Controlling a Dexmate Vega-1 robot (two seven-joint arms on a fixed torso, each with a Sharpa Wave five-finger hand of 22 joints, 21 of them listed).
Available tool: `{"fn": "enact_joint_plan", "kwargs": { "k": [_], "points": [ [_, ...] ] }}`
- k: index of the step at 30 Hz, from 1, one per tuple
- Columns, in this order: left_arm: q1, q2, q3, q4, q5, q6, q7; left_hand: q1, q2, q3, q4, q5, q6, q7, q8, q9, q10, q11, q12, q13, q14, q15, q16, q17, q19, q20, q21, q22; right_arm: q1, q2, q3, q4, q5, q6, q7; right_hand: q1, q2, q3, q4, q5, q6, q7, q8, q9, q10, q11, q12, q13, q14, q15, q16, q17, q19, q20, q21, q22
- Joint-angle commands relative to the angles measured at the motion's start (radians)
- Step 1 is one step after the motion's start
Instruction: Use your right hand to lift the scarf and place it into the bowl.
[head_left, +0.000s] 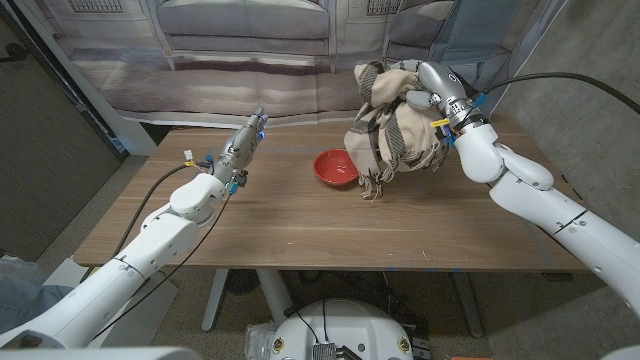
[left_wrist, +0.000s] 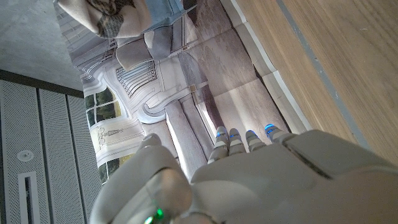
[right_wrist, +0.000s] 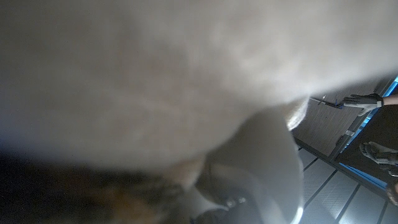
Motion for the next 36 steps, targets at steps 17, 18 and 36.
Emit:
{"fn": "enact_joint_plan", "kwargs": {
  "k": [17,18,36],
  "points": [
    [-0.009,0.026,-0.015,-0.031,0.003,0.038,0.009,0.005,0.011,-0.007,-0.002,-0.003,0.001,0.004,-0.001,0.005,0.002,0.001,-0.002,0.002,-0.008,-0.006,-0.002,0.004,-0.106,0.000,0.001,0.003,0.174,0.082,-0.147,0.123,-0.126,0.053,0.144,0.054,0.082,0.000,0.011,0.005,0.019,-0.007,0.007,0.001,0.020,-0.014,-0.009,0.006,0.001,-0.128,-0.007,0.005,-0.008,-0.127,0.020,-0.016],
    [-0.006,0.027,-0.017,-0.034,0.006,0.038,0.015,0.005,0.011,-0.007,-0.002,-0.003,0.001,0.004,-0.001,0.005,0.002,0.001,-0.002,0.002,-0.008,-0.006,-0.002,0.004,-0.106,0.000,0.001,0.003,0.178,0.084,-0.151,0.127,-0.127,0.055,0.147,0.053,0.083,0.000,0.012,0.005,0.019,-0.007,0.007,0.000,0.022,-0.013,-0.010,0.005,0.001,-0.128,-0.008,0.005,-0.009,-0.127,0.021,-0.017],
    [0.001,0.030,-0.027,-0.038,0.005,0.037,0.020,0.005,0.012,-0.009,-0.003,-0.004,0.001,0.005,-0.001,0.005,0.002,0.005,-0.002,0.002,-0.007,-0.006,-0.001,0.004,-0.107,-0.003,0.001,0.003,0.227,0.120,-0.205,0.194,-0.140,0.090,0.171,0.045,0.083,0.003,0.013,0.005,0.026,-0.009,0.008,-0.001,0.032,-0.011,-0.017,0.007,0.000,-0.128,-0.014,0.008,-0.014,-0.129,0.030,-0.032]
  ]
}}
